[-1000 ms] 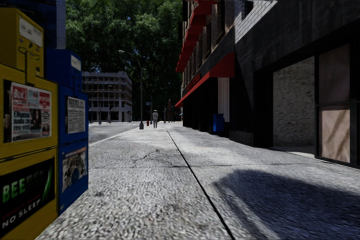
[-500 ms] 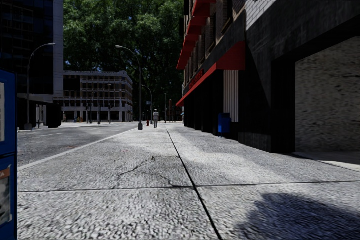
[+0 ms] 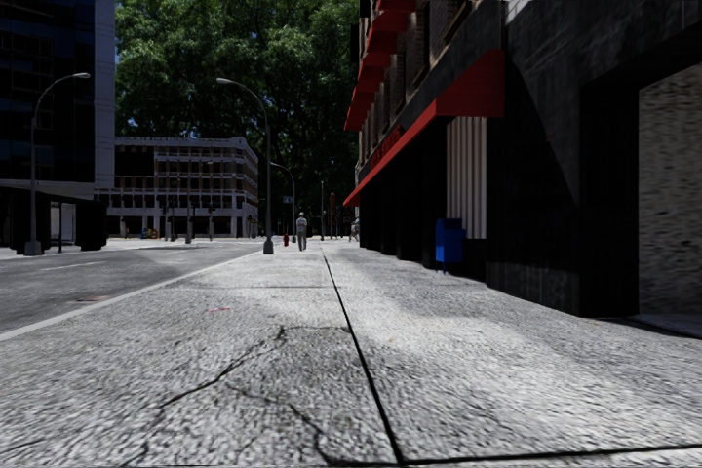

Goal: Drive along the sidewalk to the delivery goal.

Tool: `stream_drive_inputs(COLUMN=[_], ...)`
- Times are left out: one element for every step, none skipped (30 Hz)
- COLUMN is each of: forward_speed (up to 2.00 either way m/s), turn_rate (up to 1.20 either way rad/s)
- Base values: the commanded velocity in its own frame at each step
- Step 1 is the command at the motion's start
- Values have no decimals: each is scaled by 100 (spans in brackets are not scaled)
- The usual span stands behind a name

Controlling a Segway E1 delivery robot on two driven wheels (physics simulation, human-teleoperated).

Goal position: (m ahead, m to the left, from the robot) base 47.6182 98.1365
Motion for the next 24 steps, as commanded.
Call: stream_drive_inputs(forward_speed=[200,200,200,200,200,200,200,200,200,200,200,200,200,200,200,200,200,200,200,200,200,200,200,200], turn_rate=[0,0,0,0,0,0,0,0,0,0,0,0,0,0,0,0,0,0,0,0,0,0,0,0])
